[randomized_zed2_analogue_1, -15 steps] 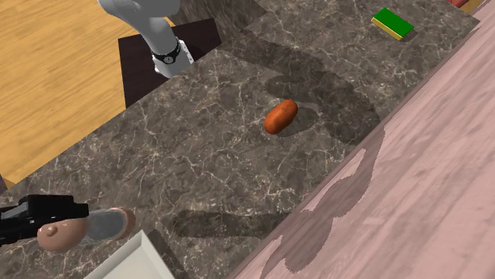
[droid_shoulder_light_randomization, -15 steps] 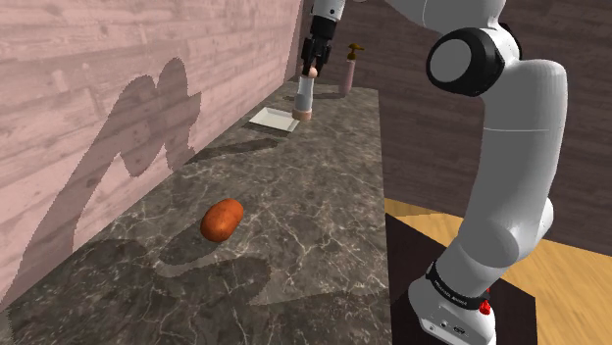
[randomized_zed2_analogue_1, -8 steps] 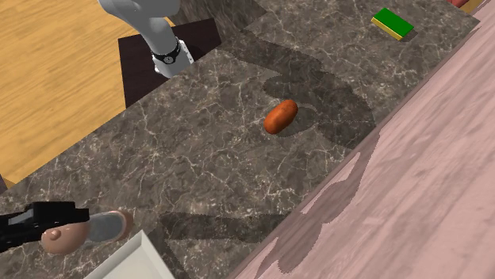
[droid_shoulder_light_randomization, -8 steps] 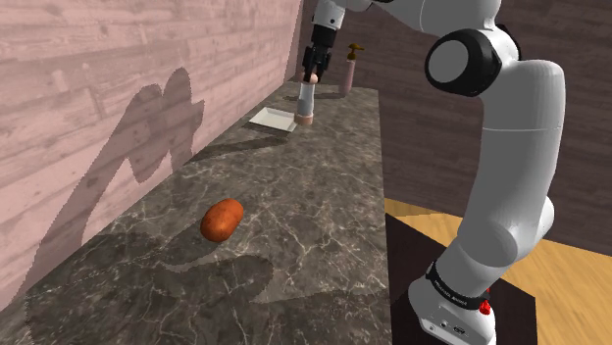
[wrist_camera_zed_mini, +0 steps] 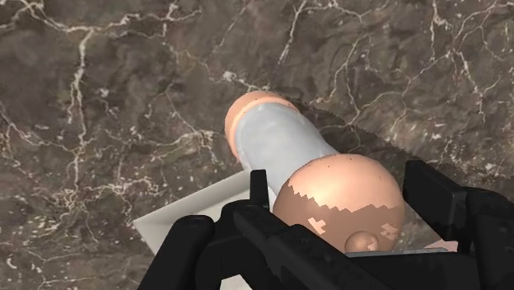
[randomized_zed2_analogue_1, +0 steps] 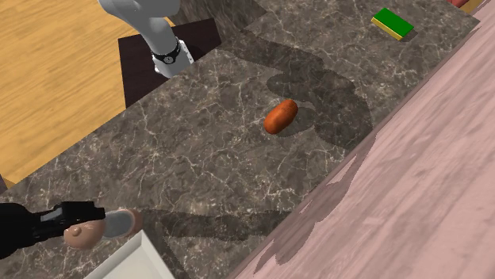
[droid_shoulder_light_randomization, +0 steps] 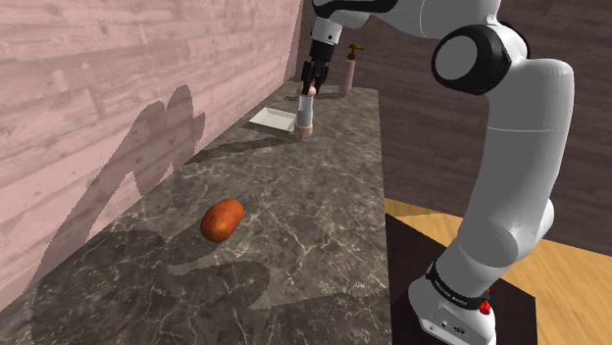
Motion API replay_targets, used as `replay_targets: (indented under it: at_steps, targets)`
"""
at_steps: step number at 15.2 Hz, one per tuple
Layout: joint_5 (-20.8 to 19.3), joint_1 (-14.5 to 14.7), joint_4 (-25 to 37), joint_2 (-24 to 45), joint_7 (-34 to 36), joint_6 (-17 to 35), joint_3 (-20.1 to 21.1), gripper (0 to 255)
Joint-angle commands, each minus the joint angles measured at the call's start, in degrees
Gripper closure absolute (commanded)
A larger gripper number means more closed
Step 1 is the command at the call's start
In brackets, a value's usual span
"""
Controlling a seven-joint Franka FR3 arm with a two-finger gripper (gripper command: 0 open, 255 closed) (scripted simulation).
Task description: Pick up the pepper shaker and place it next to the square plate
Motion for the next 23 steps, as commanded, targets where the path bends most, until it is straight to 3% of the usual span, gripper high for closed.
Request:
replay_targets:
  at_steps: [1,8,9,14,18,23]
  targets:
    - [0.0,0.1,-1.7,-0.2,-0.2,1.6,0.0,255]
    - [0.0,0.1,-1.7,-0.2,-0.2,1.6,0.0,255]
    - [0.0,0.1,-1.7,-0.2,-0.2,1.6,0.0,0]
    - [0.0,0.1,-1.7,-0.2,-0.2,1.6,0.0,0]
    - [0.1,-0.8,9.4,2.4,0.3,-7.1,-0.2,0]
    - [0.1,-0.8,9.4,2.4,0.3,-7.1,-0.2,0]
